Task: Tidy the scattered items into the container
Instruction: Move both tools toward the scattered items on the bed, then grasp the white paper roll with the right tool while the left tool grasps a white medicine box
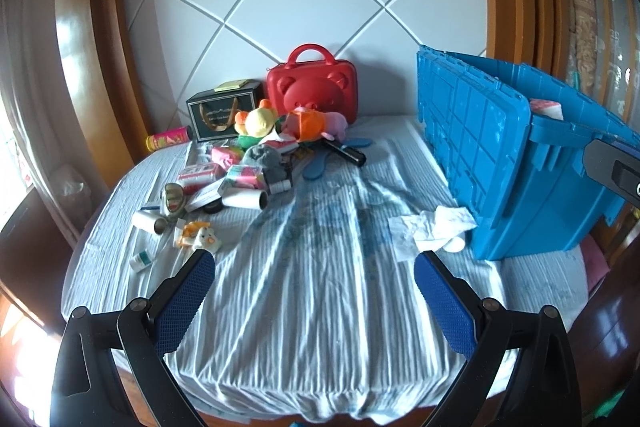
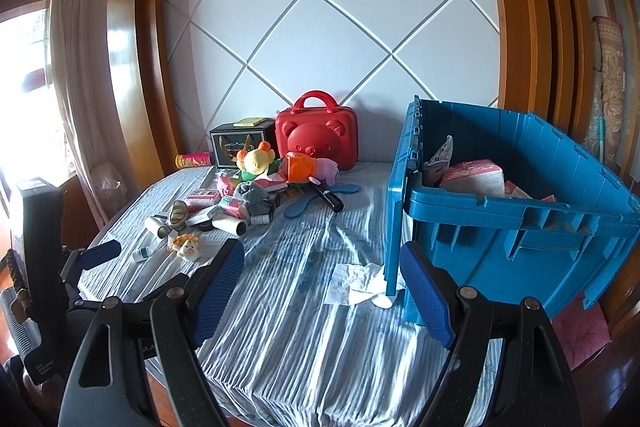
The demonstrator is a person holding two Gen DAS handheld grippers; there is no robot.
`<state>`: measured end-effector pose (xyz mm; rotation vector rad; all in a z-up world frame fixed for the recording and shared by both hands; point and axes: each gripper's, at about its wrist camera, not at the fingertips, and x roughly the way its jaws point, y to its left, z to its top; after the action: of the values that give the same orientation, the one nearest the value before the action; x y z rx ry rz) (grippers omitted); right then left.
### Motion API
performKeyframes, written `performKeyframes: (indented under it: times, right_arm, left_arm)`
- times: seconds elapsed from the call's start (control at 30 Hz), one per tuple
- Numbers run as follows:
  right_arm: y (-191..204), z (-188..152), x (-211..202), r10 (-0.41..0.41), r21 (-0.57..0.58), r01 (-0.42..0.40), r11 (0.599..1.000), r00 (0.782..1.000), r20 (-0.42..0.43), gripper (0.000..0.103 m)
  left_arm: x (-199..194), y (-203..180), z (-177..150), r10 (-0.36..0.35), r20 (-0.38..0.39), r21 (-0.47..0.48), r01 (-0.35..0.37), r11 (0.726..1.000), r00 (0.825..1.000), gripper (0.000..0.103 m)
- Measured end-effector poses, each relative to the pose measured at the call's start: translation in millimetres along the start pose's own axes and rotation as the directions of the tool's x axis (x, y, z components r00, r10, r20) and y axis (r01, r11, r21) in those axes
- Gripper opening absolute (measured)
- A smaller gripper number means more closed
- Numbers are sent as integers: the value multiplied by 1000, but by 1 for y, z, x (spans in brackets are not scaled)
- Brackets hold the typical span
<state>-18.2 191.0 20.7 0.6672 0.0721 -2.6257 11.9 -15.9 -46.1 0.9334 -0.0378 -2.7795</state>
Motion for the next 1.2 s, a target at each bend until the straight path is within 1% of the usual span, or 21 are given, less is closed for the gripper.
performKeyframes:
  times: [0.07, 0.2, 0.27, 0.37, 0.5, 0.7, 0.83, 0.93, 1.0, 1.1, 1.13, 1.2]
  right_arm:
    - [3, -3, 8, 4, -5, -4, 1000, 1000, -13, 80]
    - [11, -8, 34, 6, -18, -7, 1000, 999, -54, 80]
    - [17, -8, 51, 7, -21, -9, 1000, 997, -79, 80]
    - [30, -4, 82, 11, -23, -14, 1000, 994, -105, 80]
    - [56, 4, 134, 24, -24, -28, 999, 991, -135, 80]
    - [111, 15, 234, 44, -31, -52, 998, 974, -220, 80]
    - [149, 16, 295, 69, -37, -81, 996, 964, -257, 80]
    - [172, 8, 335, 80, -85, -108, 990, 957, -280, 80]
    - [184, 0, 365, 99, -130, -147, 981, 943, -319, 80]
    - [198, -4, 407, 135, -185, -214, 959, 922, -364, 80]
    - [202, -5, 420, 148, -207, -239, 949, 914, -377, 80]
    - [209, -6, 447, 173, -248, -294, 923, 892, -417, 80]
  left_arm:
    - [11, 10, -9, 9, -12, 1, -9, 1000, 1000, 101]
    - [39, 42, -25, 16, -51, -35, -18, 999, 999, 101]
    - [57, 61, -29, 29, -81, -54, -34, 998, 996, 101]
    - [83, 91, -27, 56, -104, -62, -63, 996, 993, 101]
    - [126, 137, -18, 77, -126, -49, -84, 995, 989, 101]
    - [201, 209, 4, 83, -168, -7, -85, 996, 982, 101]
    - [246, 242, 21, 59, -185, 43, -52, 998, 981, 101]
    - [283, 256, 29, 43, -210, 82, -27, 996, 977, 101]
    - [306, 261, 32, 37, -227, 105, -13, 994, 973, 101]
    - [337, 262, 40, 14, -233, 146, 21, 989, 972, 101]
    - [347, 262, 42, -3, -239, 160, 42, 986, 971, 101]
    - [366, 261, 48, -41, -256, 189, 92, 978, 966, 101]
